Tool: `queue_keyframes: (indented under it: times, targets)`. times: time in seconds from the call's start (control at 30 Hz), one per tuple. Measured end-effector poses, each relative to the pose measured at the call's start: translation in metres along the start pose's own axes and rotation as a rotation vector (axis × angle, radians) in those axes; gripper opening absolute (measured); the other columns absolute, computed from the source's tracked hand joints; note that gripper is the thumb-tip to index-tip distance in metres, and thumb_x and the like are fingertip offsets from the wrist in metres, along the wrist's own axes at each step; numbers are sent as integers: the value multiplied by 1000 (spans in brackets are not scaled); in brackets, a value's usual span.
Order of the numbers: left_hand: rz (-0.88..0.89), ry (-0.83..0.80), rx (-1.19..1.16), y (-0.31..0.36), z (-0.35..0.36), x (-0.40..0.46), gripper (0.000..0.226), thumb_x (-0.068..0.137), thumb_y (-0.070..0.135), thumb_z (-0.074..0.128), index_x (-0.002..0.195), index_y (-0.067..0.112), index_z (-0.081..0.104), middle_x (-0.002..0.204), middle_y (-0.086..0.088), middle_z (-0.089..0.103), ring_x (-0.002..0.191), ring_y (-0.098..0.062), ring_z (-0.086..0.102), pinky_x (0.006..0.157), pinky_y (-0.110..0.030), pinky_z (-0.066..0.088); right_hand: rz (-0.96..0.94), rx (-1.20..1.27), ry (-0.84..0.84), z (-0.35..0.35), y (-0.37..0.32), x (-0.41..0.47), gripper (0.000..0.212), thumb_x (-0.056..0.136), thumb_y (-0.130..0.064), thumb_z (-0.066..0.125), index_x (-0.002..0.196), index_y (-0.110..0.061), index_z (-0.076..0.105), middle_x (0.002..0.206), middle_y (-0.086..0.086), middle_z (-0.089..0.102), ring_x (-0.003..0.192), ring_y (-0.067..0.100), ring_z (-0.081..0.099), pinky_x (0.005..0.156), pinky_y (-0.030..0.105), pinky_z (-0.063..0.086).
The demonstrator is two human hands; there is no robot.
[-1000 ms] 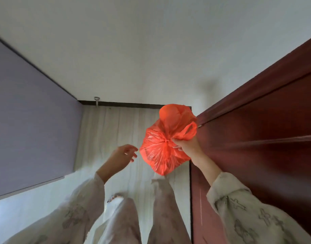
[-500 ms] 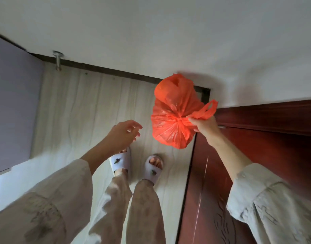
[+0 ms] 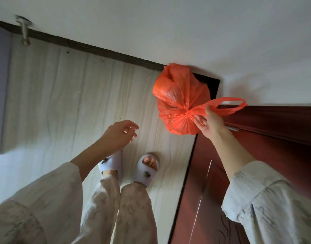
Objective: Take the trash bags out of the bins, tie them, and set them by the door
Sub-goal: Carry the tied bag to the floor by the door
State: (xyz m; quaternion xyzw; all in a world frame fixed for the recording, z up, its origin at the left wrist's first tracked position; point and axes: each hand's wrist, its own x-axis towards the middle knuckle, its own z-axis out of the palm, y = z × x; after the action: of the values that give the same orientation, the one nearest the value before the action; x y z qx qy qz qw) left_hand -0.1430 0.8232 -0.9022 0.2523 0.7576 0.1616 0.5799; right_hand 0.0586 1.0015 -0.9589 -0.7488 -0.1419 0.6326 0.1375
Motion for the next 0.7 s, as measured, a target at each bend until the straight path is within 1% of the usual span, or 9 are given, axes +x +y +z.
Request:
queue_keyframes:
  times: [0.1,0.2,0.23,0.33,0.43,0.5,0.53,0.6,0.7]
  targets:
    - [-16,3,-36,7,-5,-16,17,91,15,43,96,23,57,78,10,62,67,-9,61,59,-22,44,43,77,-50,2,-6,-23,47,96,-34,44,132,-4,45,135,15,52,123,26,53,84,33,49]
    - [-46,1,-56,17,-11,-42,19,91,15,44,100,20,60,83,1,66,77,-18,65,76,-31,51,55,77,-80,1,-18,-63,37,98,-26,41,128,-4,46,139,17,48,128,28,48,91,37,45]
    - [-51,-3,-43,20,-13,-52,20,91,15,44,102,18,60,85,-2,67,80,-21,65,77,-31,51,59,52,-94,-1,-22,-81,35,98,-21,41,127,-4,46,140,17,46,129,28,46,94,37,43]
    - [-83,-18,-43,32,-17,-89,20,92,17,43,102,16,60,87,-2,66,78,-20,63,58,-19,42,78,-147,-134,-5,-27,-139,39,98,-16,38,133,-1,42,142,17,44,131,29,43,102,38,39]
    - [-105,7,-95,42,-27,-135,20,91,16,45,102,13,61,84,-2,65,75,-20,62,60,-20,42,71,-443,-204,-10,-29,-204,38,98,-16,37,132,1,44,138,19,49,122,30,51,106,38,37]
    - [-119,55,-188,49,-39,-171,22,90,14,47,105,7,62,82,-4,65,70,-20,61,66,-25,45,36,-530,-257,-12,-31,-255,35,98,-14,38,128,0,49,121,21,58,93,23,61,99,36,42]
    - [-118,82,-239,53,-44,-191,23,90,13,47,105,5,62,82,-5,66,68,-20,60,68,-28,46,-5,-562,-274,-13,-31,-280,31,97,-14,39,122,-2,53,106,18,63,80,16,59,92,34,46]
    - [-104,144,-334,61,-57,-233,22,90,11,45,104,5,61,86,-9,66,69,-21,59,70,-30,46,-87,-638,-310,-14,-29,-333,21,95,-14,41,109,-8,56,83,7,62,71,11,57,77,26,48]
    - [-82,238,-471,64,-76,-301,22,92,9,42,104,7,60,84,-8,63,69,-20,58,68,-28,46,-180,-734,-416,-13,-20,-409,22,97,-15,38,101,-9,58,78,3,62,70,12,59,63,21,44]
